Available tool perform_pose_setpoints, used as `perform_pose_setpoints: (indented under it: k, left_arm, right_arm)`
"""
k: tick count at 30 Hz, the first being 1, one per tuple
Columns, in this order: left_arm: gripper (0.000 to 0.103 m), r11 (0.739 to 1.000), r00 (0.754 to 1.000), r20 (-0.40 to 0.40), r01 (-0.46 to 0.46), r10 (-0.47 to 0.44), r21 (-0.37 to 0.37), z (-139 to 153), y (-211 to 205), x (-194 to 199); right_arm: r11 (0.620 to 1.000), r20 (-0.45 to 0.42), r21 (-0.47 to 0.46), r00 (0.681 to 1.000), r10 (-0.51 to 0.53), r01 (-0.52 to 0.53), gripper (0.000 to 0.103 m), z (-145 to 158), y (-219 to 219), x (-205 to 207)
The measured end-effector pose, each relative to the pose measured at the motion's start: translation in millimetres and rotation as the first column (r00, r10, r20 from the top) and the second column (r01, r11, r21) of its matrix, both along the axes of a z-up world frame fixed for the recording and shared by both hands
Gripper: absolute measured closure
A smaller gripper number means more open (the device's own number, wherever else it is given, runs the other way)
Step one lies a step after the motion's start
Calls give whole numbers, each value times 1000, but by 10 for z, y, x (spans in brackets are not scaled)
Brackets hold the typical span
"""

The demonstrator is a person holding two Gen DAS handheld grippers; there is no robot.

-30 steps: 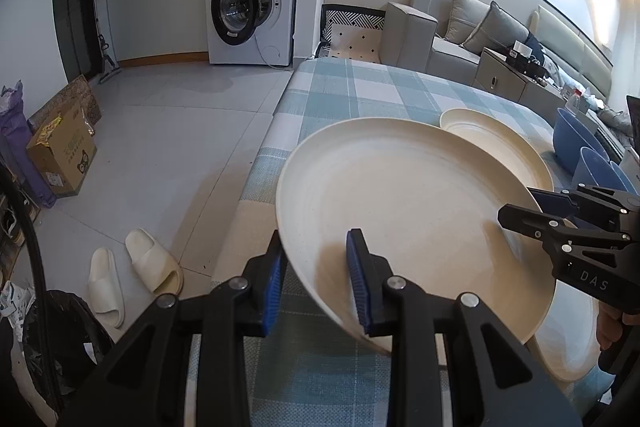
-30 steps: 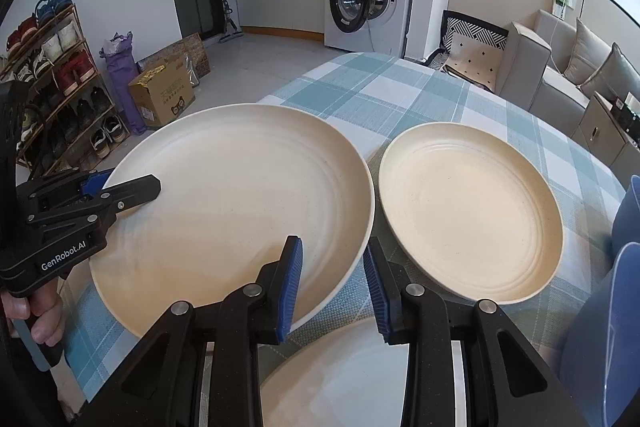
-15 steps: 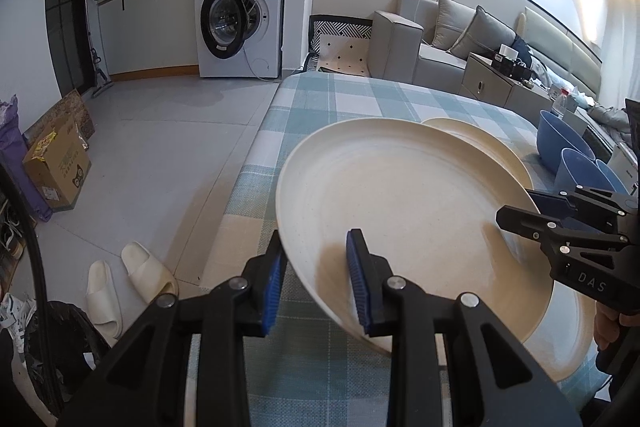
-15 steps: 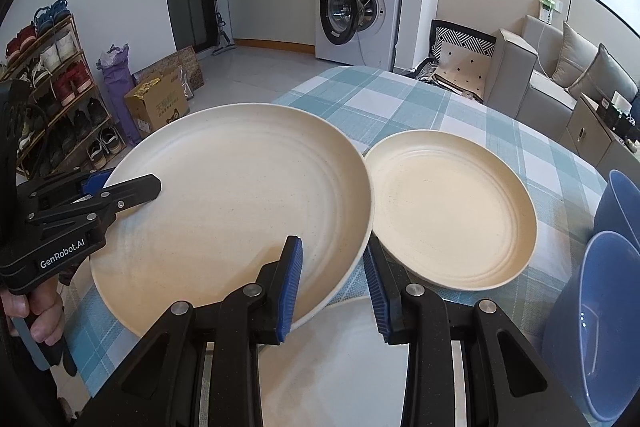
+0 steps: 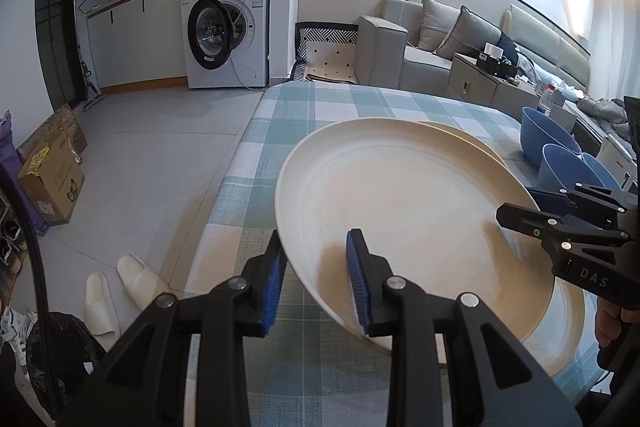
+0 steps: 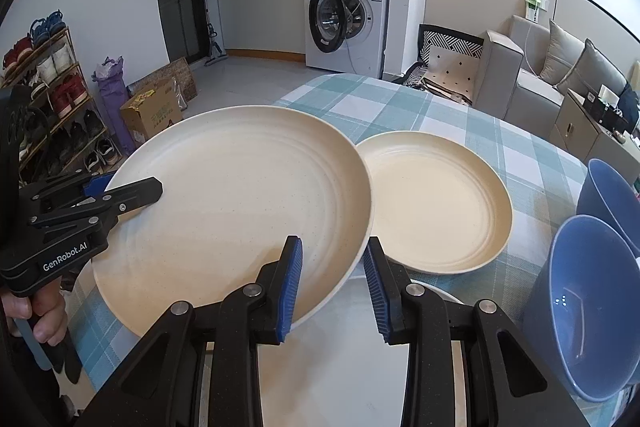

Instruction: Organize plates and bowls

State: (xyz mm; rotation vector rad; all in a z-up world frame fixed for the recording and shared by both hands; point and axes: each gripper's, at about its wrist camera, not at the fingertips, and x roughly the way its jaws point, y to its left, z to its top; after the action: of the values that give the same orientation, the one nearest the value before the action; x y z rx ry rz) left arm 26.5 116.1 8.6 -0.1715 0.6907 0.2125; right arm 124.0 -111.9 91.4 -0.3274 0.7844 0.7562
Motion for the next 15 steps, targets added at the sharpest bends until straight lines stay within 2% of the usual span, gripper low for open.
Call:
perform_pose_setpoints:
  k: [15]
  left_arm:
    - [75, 999, 999, 15, 43, -43, 12, 81, -185, -5]
  right_arm:
    - [999, 13, 23, 999, -35, 35, 70, 125, -287, -158]
